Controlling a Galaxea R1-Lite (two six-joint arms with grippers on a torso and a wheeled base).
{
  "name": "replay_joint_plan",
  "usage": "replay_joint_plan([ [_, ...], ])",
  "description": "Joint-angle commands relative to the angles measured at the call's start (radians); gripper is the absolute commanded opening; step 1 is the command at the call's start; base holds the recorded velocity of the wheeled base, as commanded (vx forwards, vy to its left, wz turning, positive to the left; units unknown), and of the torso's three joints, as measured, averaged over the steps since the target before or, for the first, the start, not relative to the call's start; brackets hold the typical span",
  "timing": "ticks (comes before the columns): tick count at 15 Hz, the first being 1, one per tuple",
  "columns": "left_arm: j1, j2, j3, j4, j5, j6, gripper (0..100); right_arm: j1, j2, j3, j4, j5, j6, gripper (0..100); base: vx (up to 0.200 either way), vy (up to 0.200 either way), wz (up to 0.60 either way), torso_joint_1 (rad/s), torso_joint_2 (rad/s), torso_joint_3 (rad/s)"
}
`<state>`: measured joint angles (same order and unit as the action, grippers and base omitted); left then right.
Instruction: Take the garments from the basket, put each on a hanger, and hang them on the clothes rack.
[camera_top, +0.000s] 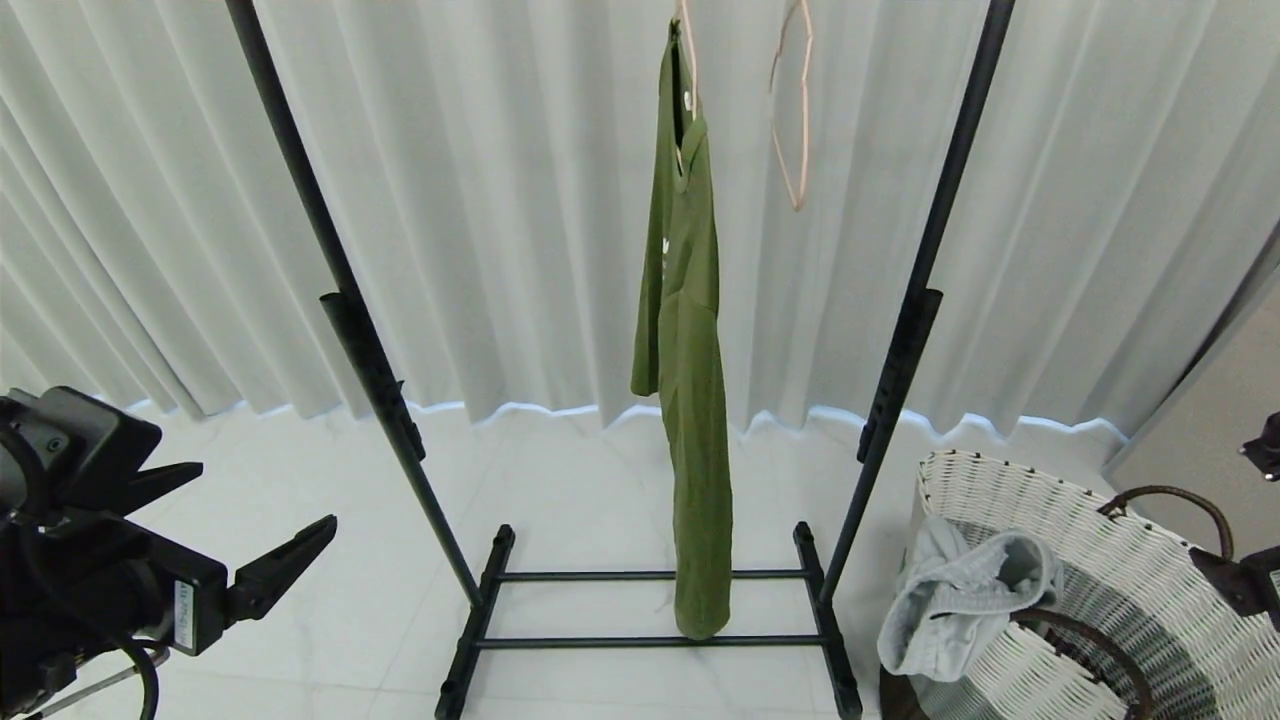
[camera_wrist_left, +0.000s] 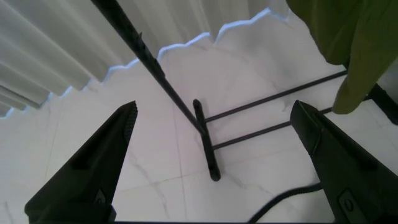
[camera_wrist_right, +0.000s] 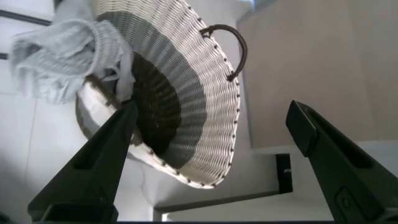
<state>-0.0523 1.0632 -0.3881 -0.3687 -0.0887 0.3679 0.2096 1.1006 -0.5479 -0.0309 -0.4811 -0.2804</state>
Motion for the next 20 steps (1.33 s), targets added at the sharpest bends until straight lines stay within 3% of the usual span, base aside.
replay_joint_plan([
  [1, 0.0, 0.003, 0.0, -0.001, 0.0, 0.0, 100, 0.001, 0.008, 0.019, 0.0, 0.001, 0.003, 100, 0.2, 0.0, 0.0, 0.012, 0.01, 0.002],
  [3, -0.003, 0.0, 0.0, -0.001, -0.002, 0.0, 100, 0.001, 0.022, 0.039, 0.0, 0.004, 0.006, 100, 0.2, 0.0, 0.0, 0.002, 0.01, 0.005],
  [6, -0.061, -0.017, 0.002, -0.001, -0.002, 0.008, 100, -0.001, 0.077, 0.123, -0.055, 0.104, 0.014, 100, 0.0, 0.0, 0.0, 0.0, 0.0, 0.0],
  [11, -0.115, -0.026, 0.0, -0.001, -0.002, 0.008, 100, 0.001, 0.3, 0.272, -0.313, 0.111, 0.024, 100, 0.0, 0.0, 0.0, 0.0, 0.0, 0.0],
  [13, -0.116, -0.038, 0.0, -0.001, 0.0, 0.008, 100, -0.001, 0.462, 0.332, -0.498, 0.107, 0.053, 100, 0.0, 0.0, 0.0, 0.0, 0.0, 0.0],
  [20, -0.13, -0.052, 0.025, -0.001, 0.003, 0.009, 100, -0.042, 0.686, 0.313, -0.756, 0.07, 0.07, 100, 0.0, 0.0, 0.0, 0.0, 0.0, 0.0],
])
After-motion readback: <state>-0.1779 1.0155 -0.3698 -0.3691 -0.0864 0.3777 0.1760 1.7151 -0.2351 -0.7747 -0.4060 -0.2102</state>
